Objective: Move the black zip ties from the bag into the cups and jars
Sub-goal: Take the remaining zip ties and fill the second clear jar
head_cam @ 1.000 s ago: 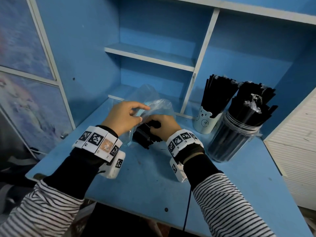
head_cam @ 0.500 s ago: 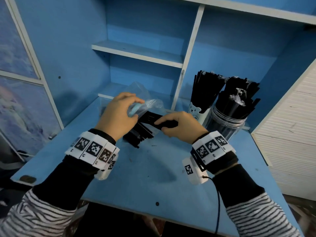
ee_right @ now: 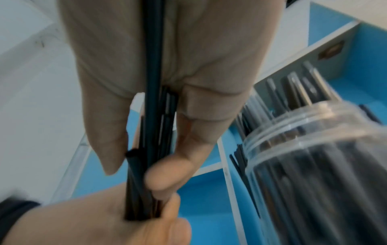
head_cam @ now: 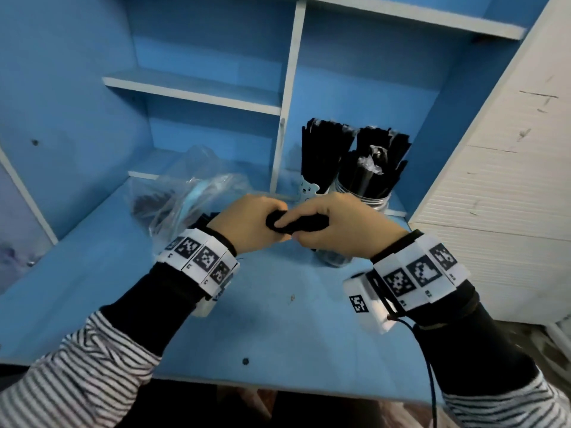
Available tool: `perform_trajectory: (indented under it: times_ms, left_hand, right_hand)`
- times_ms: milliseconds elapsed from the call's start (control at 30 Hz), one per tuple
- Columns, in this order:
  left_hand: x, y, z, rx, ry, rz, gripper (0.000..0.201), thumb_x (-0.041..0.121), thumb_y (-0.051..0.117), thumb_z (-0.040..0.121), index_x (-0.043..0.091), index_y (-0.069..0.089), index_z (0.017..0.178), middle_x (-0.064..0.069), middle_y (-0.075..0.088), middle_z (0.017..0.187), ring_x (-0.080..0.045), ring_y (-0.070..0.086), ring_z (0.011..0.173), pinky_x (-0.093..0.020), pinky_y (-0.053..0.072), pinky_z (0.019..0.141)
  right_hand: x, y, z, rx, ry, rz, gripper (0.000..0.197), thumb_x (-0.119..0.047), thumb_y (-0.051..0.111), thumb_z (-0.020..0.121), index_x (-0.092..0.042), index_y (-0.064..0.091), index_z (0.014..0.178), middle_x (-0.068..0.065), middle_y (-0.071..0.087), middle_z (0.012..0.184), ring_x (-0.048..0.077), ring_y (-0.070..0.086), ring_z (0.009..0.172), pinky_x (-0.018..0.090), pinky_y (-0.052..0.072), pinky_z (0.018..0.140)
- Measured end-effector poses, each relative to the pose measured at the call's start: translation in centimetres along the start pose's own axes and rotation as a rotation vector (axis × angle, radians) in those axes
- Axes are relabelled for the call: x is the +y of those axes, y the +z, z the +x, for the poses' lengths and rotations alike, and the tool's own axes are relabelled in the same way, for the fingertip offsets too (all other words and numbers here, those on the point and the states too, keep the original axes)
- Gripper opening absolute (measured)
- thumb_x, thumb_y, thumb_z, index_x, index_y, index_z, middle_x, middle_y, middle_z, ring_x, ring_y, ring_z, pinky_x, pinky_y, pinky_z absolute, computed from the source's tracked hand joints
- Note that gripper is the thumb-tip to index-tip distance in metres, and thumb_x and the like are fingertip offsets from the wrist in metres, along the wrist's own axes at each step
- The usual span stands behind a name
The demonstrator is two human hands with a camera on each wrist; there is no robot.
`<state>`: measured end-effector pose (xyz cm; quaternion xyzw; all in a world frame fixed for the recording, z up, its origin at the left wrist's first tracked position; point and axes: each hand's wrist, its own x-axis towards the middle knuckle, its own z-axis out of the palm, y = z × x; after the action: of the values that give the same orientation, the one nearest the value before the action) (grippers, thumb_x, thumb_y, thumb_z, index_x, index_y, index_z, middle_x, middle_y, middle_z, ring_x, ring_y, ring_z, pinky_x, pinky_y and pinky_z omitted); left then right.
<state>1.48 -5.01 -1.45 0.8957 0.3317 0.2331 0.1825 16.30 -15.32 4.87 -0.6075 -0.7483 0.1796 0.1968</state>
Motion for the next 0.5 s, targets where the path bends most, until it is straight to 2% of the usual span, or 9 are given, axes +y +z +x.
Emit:
perform_trajectory:
  times_ms: [67, 133, 200, 267, 300, 367, 433, 500]
  left_hand:
    - [0.1, 0.4, 0.0, 0.043, -0.003, -0.091, 0.010, 0.027, 0.073, 0.079, 0.019, 0.068, 0.077, 0.003, 0.065, 0.068, -0.003, 0.056, 0.063, -0.022, 0.041, 0.058]
    - [0.4, 0.8, 0.0, 0.069, -0.018, -0.167, 0.026, 0.042, 0.070, 0.082, 0.021, 0.062, 0.069, 0.004, 0.058, 0.059, -0.005, 0.052, 0.056, -0.023, 0.040, 0.057]
    - [0.6, 1.1, 0.1, 0.089, -0.099, -0.257, 0.042, 0.050, 0.065, 0.085, 0.020, 0.051, 0.059, 0.008, 0.047, 0.049, -0.007, 0.043, 0.047, -0.025, 0.035, 0.051]
    - [1.2, 1.1, 0.2, 0.134, -0.179, -0.406, 0.053, 0.052, 0.062, 0.087, 0.016, 0.040, 0.055, 0.009, 0.038, 0.046, -0.010, 0.037, 0.044, -0.025, 0.032, 0.051]
    - [1.6, 1.0, 0.3, 0.143, -0.195, -0.481, 0.056, 0.055, 0.060, 0.086, 0.013, 0.041, 0.055, 0.004, 0.040, 0.049, -0.013, 0.040, 0.047, -0.028, 0.035, 0.055]
    - [2.7, 0.8, 0.2, 0.116, -0.185, -0.614, 0.061, 0.057, 0.057, 0.085, 0.003, 0.044, 0.060, -0.007, 0.045, 0.055, -0.019, 0.045, 0.053, -0.032, 0.041, 0.063]
    - [3.7, 0.8, 0.0, 0.076, -0.171, -0.722, 0.052, 0.052, 0.057, 0.084, 0.010, 0.047, 0.055, -0.005, 0.046, 0.054, -0.021, 0.048, 0.057, -0.033, 0.044, 0.068]
    - [4.2, 0.9, -0.3, 0.051, -0.174, -0.767, 0.039, 0.041, 0.059, 0.080, 0.022, 0.048, 0.048, 0.000, 0.051, 0.053, -0.016, 0.053, 0.058, -0.026, 0.046, 0.069]
  right_hand:
    - [-0.2, -1.1, -0.6, 0.059, -0.015, 0.052, 0.033, -0.018, 0.070, 0.084, -0.033, 0.070, 0.113, -0.022, 0.067, 0.086, -0.015, 0.055, 0.064, 0.003, 0.039, 0.061]
    - [-0.5, -2.4, -0.9, 0.166, -0.038, 0.088, 0.032, -0.026, 0.070, 0.087, -0.032, 0.066, 0.118, -0.029, 0.064, 0.086, -0.015, 0.058, 0.070, 0.003, 0.040, 0.064]
    - [-0.7, -3.3, -0.7, 0.353, -0.115, 0.116, 0.036, -0.031, 0.068, 0.088, -0.031, 0.061, 0.124, -0.018, 0.065, 0.106, -0.002, 0.065, 0.084, 0.012, 0.050, 0.073]
    - [-1.1, -3.5, -0.2, 0.536, -0.217, 0.166, 0.039, -0.028, 0.065, 0.090, -0.026, 0.058, 0.128, -0.006, 0.062, 0.119, 0.009, 0.065, 0.094, 0.027, 0.055, 0.084]
    - [-1.4, -3.4, 0.1, 0.596, -0.264, 0.196, 0.041, -0.025, 0.063, 0.091, -0.023, 0.054, 0.131, -0.004, 0.058, 0.126, 0.012, 0.064, 0.100, 0.032, 0.055, 0.087]
    - [-2.2, -2.9, 0.7, 0.659, -0.350, 0.207, 0.044, -0.018, 0.054, 0.096, -0.016, 0.045, 0.139, 0.000, 0.046, 0.141, 0.016, 0.058, 0.116, 0.034, 0.052, 0.095]
    - [-2.8, -2.3, 1.3, 0.679, -0.408, 0.165, 0.044, -0.013, 0.047, 0.099, -0.007, 0.041, 0.142, 0.006, 0.038, 0.148, 0.018, 0.047, 0.130, 0.034, 0.045, 0.105]
    - [-2.8, -1.4, 1.7, 0.664, -0.410, 0.134, 0.041, -0.012, 0.044, 0.101, -0.003, 0.043, 0.140, 0.008, 0.044, 0.144, 0.018, 0.046, 0.131, 0.034, 0.040, 0.108]
